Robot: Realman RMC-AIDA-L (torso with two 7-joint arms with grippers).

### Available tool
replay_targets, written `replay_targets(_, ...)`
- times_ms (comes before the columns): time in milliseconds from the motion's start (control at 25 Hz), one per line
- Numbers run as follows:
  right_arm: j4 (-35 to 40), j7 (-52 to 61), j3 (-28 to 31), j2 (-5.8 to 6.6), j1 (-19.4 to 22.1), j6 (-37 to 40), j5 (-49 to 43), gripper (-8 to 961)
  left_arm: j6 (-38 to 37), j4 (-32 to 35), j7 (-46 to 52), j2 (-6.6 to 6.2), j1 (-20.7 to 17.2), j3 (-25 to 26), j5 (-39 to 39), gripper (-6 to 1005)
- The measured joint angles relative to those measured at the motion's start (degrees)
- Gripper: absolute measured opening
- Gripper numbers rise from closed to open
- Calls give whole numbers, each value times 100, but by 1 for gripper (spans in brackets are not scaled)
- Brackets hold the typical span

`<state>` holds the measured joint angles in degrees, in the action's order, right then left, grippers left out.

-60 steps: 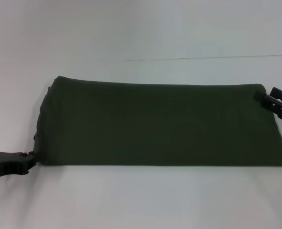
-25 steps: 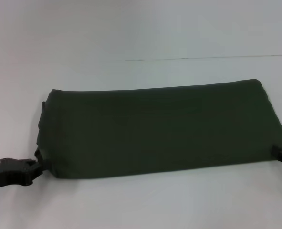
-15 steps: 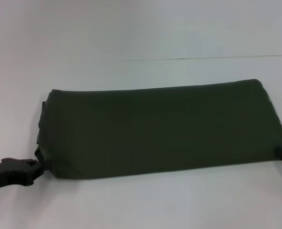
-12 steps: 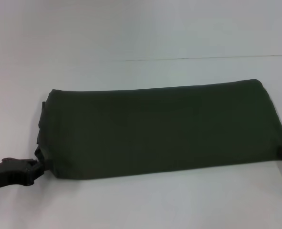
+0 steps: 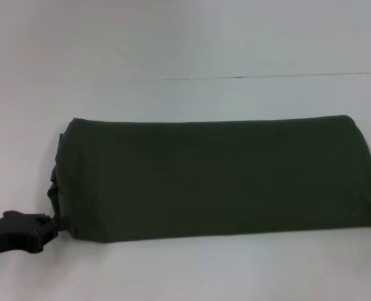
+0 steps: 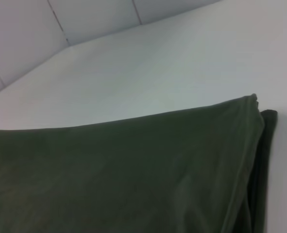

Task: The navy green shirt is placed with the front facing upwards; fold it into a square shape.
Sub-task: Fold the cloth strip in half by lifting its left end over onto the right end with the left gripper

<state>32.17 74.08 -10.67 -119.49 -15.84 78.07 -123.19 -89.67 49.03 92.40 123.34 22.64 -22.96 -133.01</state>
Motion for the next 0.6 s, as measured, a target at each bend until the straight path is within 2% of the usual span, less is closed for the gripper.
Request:
replay_targets(280,112,-100,123,-14,457,508,13,13,-693,254,-266,-8,-170,8,-62,49)
replay_targets(400,119,-258,378,-21,692,811,13,12,-786,327,-281,-3,-238,13,-67,51)
replay_targets(600,120,-355,525,-22,788,935,12,44,-753,328,-367,3,-284,16,-75,55)
